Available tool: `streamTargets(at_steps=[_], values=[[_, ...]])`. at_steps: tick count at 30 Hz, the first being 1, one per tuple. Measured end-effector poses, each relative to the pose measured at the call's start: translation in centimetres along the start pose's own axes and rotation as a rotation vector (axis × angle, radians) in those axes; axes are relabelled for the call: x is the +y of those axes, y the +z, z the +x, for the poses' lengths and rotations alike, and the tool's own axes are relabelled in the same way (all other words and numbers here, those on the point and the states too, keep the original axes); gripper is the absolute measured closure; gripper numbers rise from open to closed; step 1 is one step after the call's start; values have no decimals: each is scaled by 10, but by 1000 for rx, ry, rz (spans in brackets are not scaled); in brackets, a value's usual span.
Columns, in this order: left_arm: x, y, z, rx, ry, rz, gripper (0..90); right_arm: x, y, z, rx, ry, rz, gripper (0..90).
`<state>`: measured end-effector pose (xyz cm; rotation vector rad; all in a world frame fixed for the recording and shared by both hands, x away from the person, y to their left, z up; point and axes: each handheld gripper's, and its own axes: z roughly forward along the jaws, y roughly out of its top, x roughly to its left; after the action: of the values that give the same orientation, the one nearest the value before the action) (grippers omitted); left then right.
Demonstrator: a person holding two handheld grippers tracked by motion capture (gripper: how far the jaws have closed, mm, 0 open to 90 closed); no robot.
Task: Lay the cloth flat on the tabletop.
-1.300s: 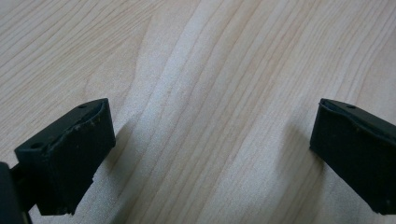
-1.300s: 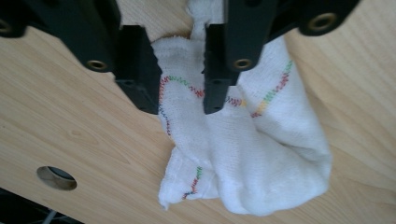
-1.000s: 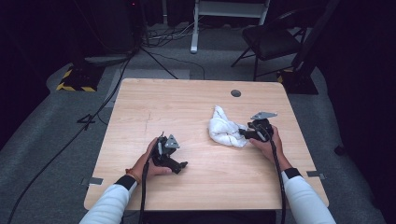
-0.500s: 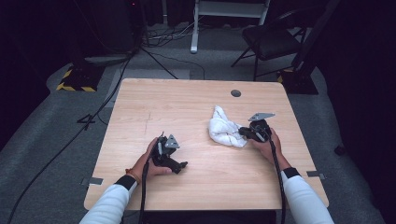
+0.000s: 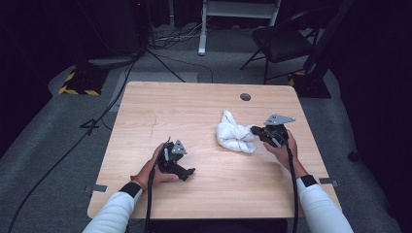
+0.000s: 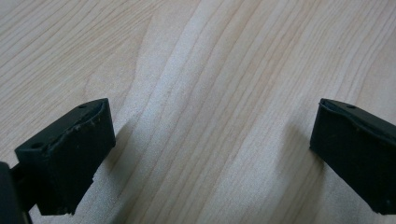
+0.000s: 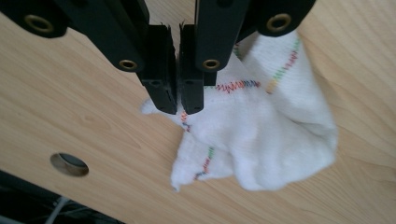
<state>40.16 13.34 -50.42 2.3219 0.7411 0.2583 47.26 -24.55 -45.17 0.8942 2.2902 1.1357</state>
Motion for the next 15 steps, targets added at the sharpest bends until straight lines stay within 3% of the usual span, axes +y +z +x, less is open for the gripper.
streamTargets(at_steps=[10, 15], values=[[-1, -1, -1, 6, -4, -1, 4, 19, -15, 32, 94, -77, -70, 862], [-3, -3, 0, 10, -4, -1, 4, 25, -27, 56, 187, -140, -94, 863]])
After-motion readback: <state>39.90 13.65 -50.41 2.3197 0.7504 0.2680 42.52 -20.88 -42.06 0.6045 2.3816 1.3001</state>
